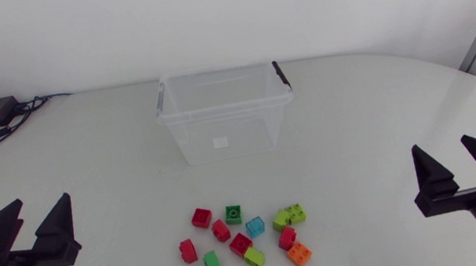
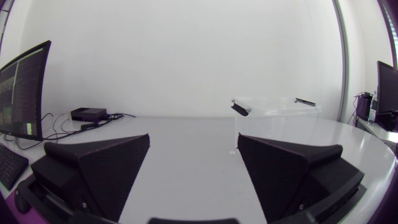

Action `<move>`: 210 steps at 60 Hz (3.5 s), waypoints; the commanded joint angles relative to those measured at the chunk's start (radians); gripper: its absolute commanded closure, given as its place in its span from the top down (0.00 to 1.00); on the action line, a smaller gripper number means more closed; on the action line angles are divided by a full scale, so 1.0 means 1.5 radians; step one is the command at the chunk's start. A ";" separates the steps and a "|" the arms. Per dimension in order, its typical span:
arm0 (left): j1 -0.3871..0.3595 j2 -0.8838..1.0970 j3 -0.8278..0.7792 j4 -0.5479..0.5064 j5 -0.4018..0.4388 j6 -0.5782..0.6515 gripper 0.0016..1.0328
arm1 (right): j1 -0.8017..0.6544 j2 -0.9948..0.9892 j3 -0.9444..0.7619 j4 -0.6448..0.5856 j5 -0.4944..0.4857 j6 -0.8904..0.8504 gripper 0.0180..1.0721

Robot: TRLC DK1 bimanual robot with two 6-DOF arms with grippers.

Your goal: Pick up the duplo bricks and place them in the container

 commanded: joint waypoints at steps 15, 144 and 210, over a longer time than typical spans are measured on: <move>-0.003 -0.007 -0.007 -0.005 -0.001 0.003 0.96 | 0.007 -0.004 -0.015 0.006 -0.002 0.008 0.96; -0.305 0.961 0.367 -0.226 0.179 0.522 0.79 | 0.258 0.870 0.425 -0.285 -0.208 -0.466 0.93; -0.324 0.911 0.369 -0.206 0.230 0.537 0.33 | 0.338 1.144 0.552 -0.244 -0.135 -0.570 0.62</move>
